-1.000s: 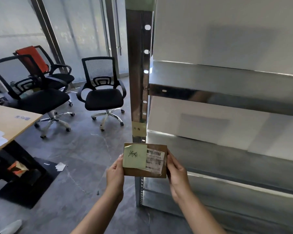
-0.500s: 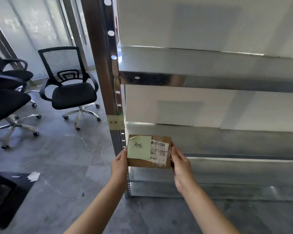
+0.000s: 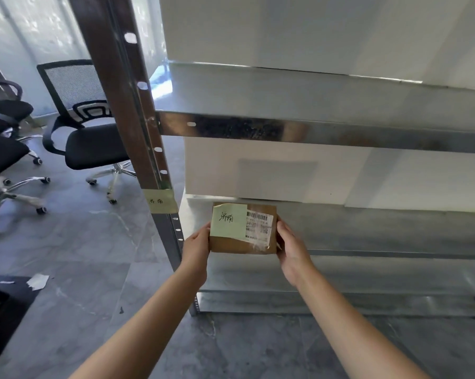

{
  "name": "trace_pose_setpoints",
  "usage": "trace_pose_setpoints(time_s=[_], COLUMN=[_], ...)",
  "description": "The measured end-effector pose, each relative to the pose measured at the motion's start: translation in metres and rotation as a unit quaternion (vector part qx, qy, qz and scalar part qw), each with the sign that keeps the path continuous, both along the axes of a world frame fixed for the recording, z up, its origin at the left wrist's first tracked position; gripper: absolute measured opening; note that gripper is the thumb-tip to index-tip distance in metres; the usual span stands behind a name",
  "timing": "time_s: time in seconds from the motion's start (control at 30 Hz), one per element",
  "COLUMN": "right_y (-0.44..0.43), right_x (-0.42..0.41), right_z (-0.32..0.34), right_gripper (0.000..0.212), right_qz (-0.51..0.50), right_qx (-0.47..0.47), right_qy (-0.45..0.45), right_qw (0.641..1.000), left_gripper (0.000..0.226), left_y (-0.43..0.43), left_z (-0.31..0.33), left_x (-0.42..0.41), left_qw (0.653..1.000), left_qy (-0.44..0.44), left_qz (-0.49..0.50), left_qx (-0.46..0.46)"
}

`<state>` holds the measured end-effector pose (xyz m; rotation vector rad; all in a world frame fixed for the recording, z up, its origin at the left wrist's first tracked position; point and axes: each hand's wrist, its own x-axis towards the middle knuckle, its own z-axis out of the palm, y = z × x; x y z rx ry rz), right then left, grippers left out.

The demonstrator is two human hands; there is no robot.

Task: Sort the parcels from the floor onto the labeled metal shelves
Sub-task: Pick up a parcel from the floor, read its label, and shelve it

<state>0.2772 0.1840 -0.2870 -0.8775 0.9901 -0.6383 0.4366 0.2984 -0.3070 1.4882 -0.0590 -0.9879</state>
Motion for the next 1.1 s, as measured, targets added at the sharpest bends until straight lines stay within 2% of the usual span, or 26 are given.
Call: trace_pose_setpoints(time_s=[0.17, 0.57, 0.73, 0.97, 1.1], right_y=[-0.031, -0.074, -0.083, -0.081, -0.078], right_x=[0.004, 0.042, 0.056, 0.060, 0.059], right_z=[0.001, -0.027, -0.035, -0.054, -0.054], right_gripper=[0.029, 0.018, 0.020, 0.035, 0.036], right_qz=[0.035, 0.031, 0.035, -0.001, -0.004], right_qx=[0.005, 0.049, 0.023, -0.023, -0.038], right_qy=[0.034, 0.065, 0.093, 0.146, 0.165], right_qw=[0.999, 0.996, 0.995, 0.989, 0.986], left_gripper=[0.038, 0.040, 0.042, 0.028, 0.030], left_y=[-0.026, -0.064, -0.072, -0.084, -0.086], left_z=[-0.010, -0.018, -0.021, -0.028, -0.030], left_x=[0.002, 0.031, 0.043, 0.047, 0.047], left_qw=[1.000, 0.999, 0.998, 0.997, 0.995], left_qy=[0.004, 0.019, 0.021, 0.032, 0.024], left_qz=[-0.010, -0.014, -0.015, -0.011, -0.013], left_qx=[0.012, 0.041, 0.049, 0.073, 0.092])
